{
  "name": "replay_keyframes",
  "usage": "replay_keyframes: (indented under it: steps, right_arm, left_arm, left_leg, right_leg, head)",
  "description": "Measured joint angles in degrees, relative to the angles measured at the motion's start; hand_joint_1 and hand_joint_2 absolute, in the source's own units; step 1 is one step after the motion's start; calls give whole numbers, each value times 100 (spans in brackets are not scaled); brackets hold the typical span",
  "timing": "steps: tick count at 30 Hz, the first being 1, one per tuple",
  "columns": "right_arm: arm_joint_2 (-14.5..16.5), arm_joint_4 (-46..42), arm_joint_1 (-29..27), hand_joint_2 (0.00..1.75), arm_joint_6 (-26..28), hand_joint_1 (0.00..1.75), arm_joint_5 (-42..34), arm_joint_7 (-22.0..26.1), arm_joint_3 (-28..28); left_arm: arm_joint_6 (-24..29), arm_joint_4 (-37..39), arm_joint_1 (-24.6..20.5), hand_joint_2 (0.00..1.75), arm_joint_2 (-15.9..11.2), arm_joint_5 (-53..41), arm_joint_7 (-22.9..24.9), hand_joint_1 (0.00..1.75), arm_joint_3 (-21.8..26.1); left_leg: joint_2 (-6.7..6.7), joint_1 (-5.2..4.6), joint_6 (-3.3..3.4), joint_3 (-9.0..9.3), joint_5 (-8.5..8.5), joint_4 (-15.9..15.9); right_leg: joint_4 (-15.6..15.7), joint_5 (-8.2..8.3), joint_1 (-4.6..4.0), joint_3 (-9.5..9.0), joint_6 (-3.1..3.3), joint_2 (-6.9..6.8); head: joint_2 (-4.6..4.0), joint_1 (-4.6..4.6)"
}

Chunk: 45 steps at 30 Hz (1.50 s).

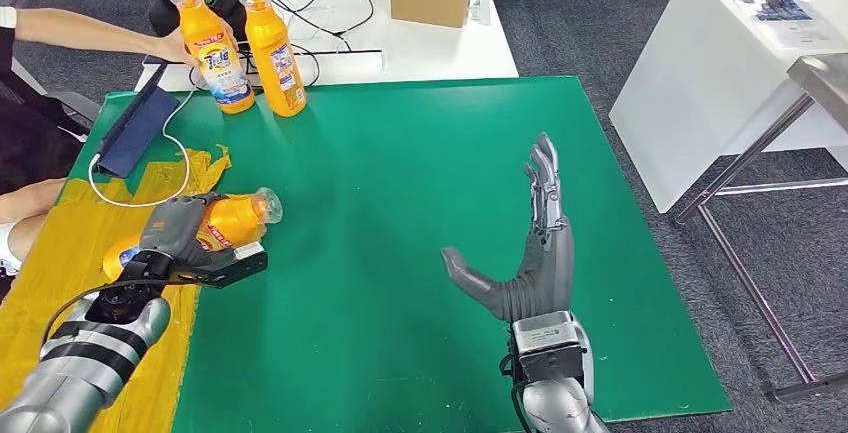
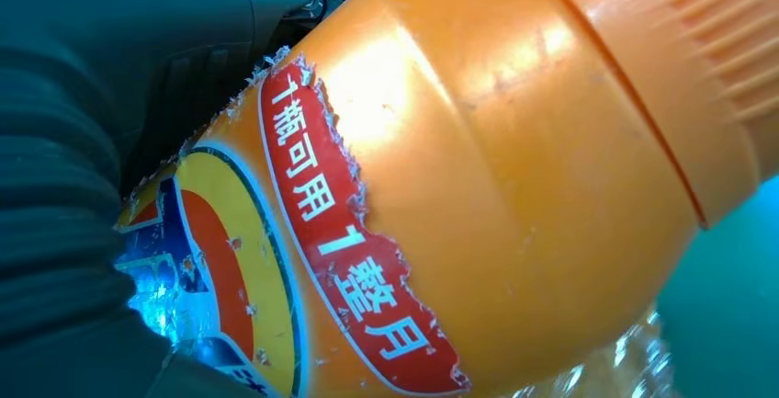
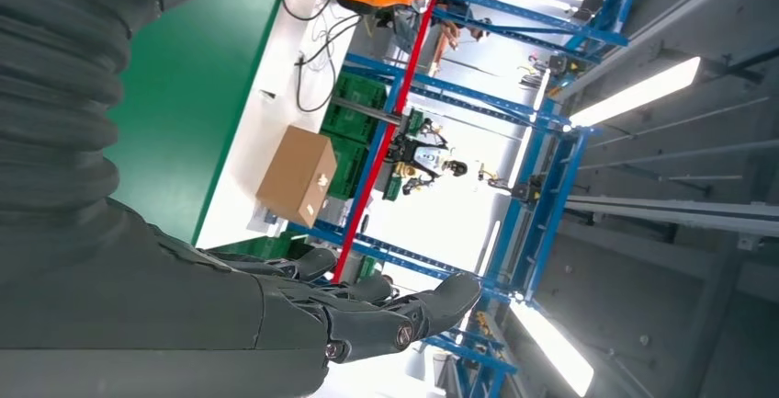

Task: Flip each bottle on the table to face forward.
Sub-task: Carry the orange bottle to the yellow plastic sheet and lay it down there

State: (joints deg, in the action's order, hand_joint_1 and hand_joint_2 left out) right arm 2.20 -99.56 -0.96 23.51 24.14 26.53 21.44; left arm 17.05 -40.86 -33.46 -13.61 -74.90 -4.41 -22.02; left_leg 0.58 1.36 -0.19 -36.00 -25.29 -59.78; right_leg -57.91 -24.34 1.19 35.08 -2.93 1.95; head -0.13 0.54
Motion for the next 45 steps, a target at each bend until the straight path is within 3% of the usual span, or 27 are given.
replay_keyframes:
  steps: [2, 5, 6, 12, 29, 35, 37, 40, 42, 45]
  right_arm:
    - [-23, -27, 7, 175, -4, 0, -60, 4, 0]
    - [-58, -47, 25, 175, -4, 0, -109, 3, 0]
    - [-69, -50, 28, 175, -4, 0, -115, 2, 0]
    - [-118, -24, 36, 175, 9, 0, -32, -41, -2]
    - [-141, 78, 32, 175, -36, 0, -48, -125, -71]
    - [-141, 79, -12, 175, -72, 0, 41, -129, -135]
    - [-141, 76, -48, 175, -58, 0, 65, -129, -152]
    - [-141, 46, -186, 175, 1, 0, 148, -127, -203]
    - [-140, 9, -288, 175, 19, 0, 207, -128, -252]
    - [-136, -25, -427, 175, 19, 0, 279, -142, -338]
  left_arm:
    - [-16, 263, -127, 175, 25, 50, 153, 166, 4]
    - [107, 705, -338, 175, 53, 97, 396, 35, 78]
    - [220, 832, -381, 175, 61, 74, 471, 0, 107]
    - [1057, 1247, -411, 175, 94, -252, 658, 0, 209]
    - [1162, 1316, -131, 175, 250, -429, 371, 0, 265]
    - [1785, 913, 209, 175, 339, -251, 148, 0, 374]
    - [1998, 602, 375, 175, 393, 114, -165, 0, 475]
    - [2058, -403, 860, 175, 583, 1534, -1121, 0, 813]
    - [1601, -1287, 1252, 175, 735, 2780, -1597, 0, 1010]
    - [722, -2566, 1811, 175, 940, 4182, -1872, 0, 1179]
  left_leg:
    - [0, 0, 0, -1, 0, 0]
    - [-1, 0, 0, 0, 0, 0]
    - [-1, 0, 0, 1, 0, 0]
    - [2, 1, -4, 0, 4, 0]
    - [3, 0, -4, -2, 3, 0]
    - [4, 0, -4, -3, 3, 0]
    - [2, -1, -3, -3, 2, 0]
    - [5, -2, -3, -3, 0, 0]
    - [4, -2, -3, -4, -3, 0]
    - [0, -2, -5, -5, -7, 0]
  right_leg:
    - [0, 0, 0, -1, 0, -1]
    - [0, 0, 0, -2, 0, 0]
    - [0, 0, 0, -2, 0, 0]
    - [-2, 0, 0, -3, 0, -1]
    - [-1, 0, 0, -2, 0, -2]
    - [0, 0, 1, -2, 0, -3]
    - [1, 0, 1, 0, 0, -2]
    - [3, -1, 2, 1, 0, -3]
    - [3, -2, 2, 1, 0, -3]
    - [4, -3, 2, 2, 0, -2]
  head:
    - [0, 1]
    - [0, 0]
    - [0, 0]
    - [0, 0]
    - [0, 1]
    - [0, 1]
    - [0, 1]
    - [0, 0]
    - [0, -1]
    - [0, 0]
